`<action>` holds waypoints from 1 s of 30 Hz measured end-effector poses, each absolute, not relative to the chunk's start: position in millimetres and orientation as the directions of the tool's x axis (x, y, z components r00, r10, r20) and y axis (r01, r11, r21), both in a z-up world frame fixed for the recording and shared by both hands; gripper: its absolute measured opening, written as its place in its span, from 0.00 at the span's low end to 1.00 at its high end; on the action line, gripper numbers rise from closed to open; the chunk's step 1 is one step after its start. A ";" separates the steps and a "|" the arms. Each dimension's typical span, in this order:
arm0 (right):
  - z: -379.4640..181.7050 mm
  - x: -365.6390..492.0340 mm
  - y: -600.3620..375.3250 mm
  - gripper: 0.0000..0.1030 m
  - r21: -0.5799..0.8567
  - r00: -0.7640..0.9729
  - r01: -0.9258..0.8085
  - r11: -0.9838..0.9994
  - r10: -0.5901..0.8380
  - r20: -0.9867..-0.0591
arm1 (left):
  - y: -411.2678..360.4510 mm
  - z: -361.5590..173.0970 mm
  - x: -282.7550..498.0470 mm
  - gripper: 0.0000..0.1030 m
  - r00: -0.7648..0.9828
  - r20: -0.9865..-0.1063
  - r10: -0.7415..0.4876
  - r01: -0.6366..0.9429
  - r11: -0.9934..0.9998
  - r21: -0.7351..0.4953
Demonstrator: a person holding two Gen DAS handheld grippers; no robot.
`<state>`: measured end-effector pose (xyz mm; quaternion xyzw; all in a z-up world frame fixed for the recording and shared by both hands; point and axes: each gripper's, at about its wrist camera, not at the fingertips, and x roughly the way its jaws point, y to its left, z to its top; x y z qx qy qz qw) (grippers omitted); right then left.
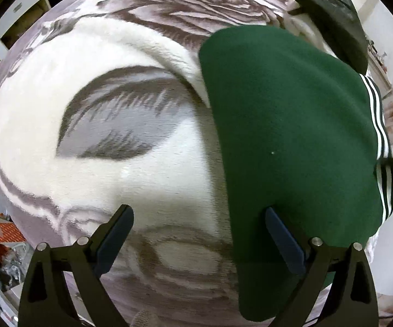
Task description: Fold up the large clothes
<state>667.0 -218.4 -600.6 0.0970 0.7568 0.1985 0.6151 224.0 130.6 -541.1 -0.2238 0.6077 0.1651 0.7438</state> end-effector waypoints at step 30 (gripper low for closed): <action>-602.3 663.6 -222.9 0.63 0.476 -0.337 -0.178 0.862 0.401 -0.852 | 139.0 -542.8 208.6 0.95 0.185 -0.983 -0.019 -0.571 0.812 -0.124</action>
